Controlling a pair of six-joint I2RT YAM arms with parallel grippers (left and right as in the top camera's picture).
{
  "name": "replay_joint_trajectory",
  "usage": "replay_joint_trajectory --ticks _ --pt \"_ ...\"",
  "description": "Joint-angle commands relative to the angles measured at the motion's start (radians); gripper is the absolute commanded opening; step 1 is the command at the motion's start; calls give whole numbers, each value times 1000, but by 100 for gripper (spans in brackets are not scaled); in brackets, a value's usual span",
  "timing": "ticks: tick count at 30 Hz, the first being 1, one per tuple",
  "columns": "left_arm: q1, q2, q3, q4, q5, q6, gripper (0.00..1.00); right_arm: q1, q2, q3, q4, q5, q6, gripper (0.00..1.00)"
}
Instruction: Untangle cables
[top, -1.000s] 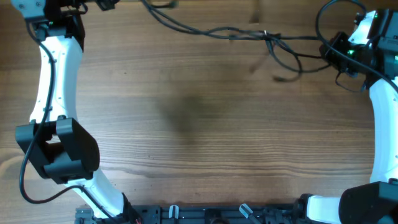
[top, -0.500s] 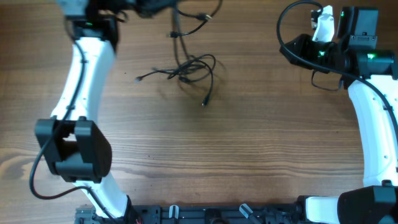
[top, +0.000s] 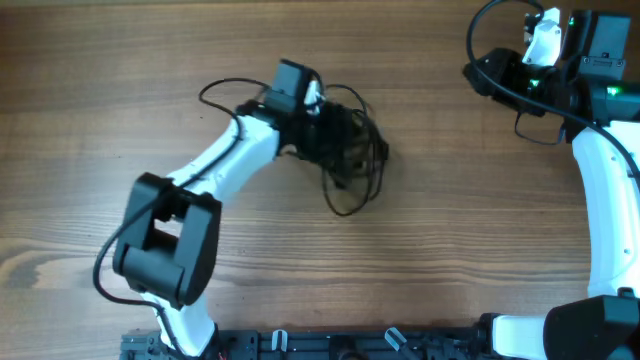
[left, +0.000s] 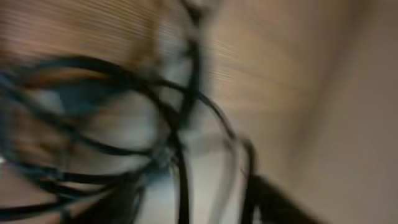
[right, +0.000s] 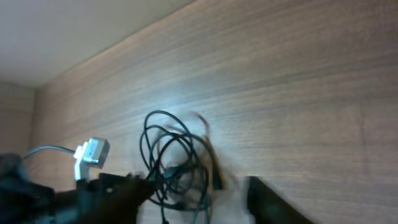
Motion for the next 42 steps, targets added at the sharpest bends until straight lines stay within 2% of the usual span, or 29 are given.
replay_joint_trajectory --ticks 1,4,9,11,14,16,18,22,26,36,40,42 --pt "-58 -23 7 -37 -340 300 100 -3 15 -5 10 4 11 69" --pt "-50 -75 50 -83 -340 338 100 -3 15 -5 15 4 15 75" --pt "-37 -200 168 -220 -340 462 100 -3 15 -5 16 26 15 79" --pt "-44 -240 173 -256 -316 473 100 -3 15 -5 16 26 14 80" --pt "-67 -245 172 -387 -113 624 99 -3 15 -5 16 27 14 82" --pt "-97 -240 171 -526 -111 736 97 -3 15 -5 17 31 14 84" --pt "-117 -232 169 -584 -139 782 95 -3 15 -5 16 31 14 84" --pt "-129 -214 133 -577 -284 766 91 -3 15 -5 5 35 -15 89" --pt "-148 -169 121 -591 -265 766 84 -3 15 -5 2 91 -16 91" --pt "-255 -109 117 -592 -219 766 67 -2 15 -5 1 91 -19 91" --pt "-246 -110 139 -591 -220 750 67 -2 15 -5 2 91 -19 92" --pt "-221 -116 203 -644 -214 747 67 -2 15 -5 1 91 -19 92"
